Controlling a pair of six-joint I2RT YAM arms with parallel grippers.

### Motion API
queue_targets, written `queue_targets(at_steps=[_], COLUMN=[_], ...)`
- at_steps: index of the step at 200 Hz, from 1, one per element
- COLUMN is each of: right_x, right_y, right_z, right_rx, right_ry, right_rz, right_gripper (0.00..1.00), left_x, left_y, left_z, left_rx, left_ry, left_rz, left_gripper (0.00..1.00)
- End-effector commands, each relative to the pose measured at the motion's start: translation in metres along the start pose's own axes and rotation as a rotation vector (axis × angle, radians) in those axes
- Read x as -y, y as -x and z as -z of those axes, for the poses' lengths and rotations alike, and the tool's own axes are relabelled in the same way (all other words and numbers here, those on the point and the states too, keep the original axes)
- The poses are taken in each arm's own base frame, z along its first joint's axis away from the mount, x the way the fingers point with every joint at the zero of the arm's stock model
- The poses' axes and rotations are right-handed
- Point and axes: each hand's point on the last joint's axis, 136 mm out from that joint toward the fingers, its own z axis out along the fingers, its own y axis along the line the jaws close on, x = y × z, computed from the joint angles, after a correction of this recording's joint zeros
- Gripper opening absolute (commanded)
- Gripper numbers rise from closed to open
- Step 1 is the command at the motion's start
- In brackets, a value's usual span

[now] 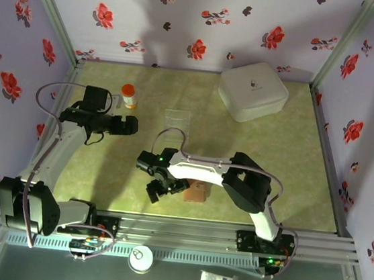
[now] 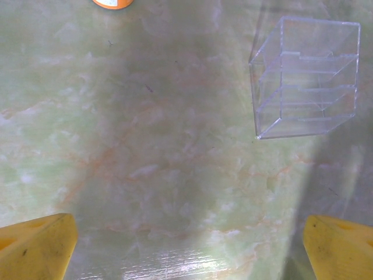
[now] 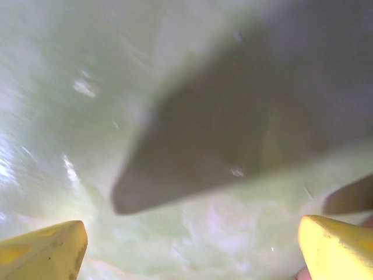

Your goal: Take the credit cards out of the card holder

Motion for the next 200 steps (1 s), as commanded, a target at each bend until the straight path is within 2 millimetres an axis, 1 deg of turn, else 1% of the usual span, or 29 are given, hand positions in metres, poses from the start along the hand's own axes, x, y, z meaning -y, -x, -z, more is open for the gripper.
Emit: queue_targets(at_steps=[1, 25, 47, 68, 89, 104, 127, 160, 200], right_x=[0.013, 0.022, 0.048, 0.072, 0.087, 0.092, 0.093, 0.086, 0.093], right_y=[-0.007, -0.004, -0.004, -0.008, -0.014, -0.017, -0.018, -0.016, -0.018], right_z=[0.024, 0.043, 0.054, 0.057, 0.05, 0.043, 0.032, 0.017, 0.002], right_rx=[0.046, 0.106, 0.137, 0.159, 0.161, 0.155, 0.135, 0.117, 0.097], right_ry=[-0.017, -0.027, -0.089, -0.107, -0.082, -0.066, -0.049, -0.023, -0.045], right_rz=[-0.056, -0.081, -0.147, -0.241, -0.317, -0.342, -0.374, -0.397, -0.425], right_gripper=[0.94, 0.95, 0.95, 0.95, 0.95, 0.96, 0.97, 0.97, 0.96], left_x=[-0.005, -0.005, -0.006, -0.006, -0.007, -0.008, -0.008, -0.008, -0.009], left_y=[-0.009, -0.009, -0.01, -0.01, -0.01, -0.01, -0.01, -0.01, -0.011], left_z=[-0.004, -0.005, -0.006, -0.007, -0.008, -0.008, -0.008, -0.008, -0.008], left_rx=[-0.036, -0.037, -0.043, -0.044, -0.048, -0.049, -0.052, -0.052, -0.053], left_ry=[0.006, 0.007, 0.009, 0.009, 0.011, 0.011, 0.012, 0.013, 0.014], left_rz=[-0.01, -0.007, -0.006, -0.006, -0.001, -0.001, -0.001, -0.001, 0.001], left_gripper=[1.0, 1.0, 1.0, 1.0, 1.0, 1.0, 1.0, 1.0, 1.0])
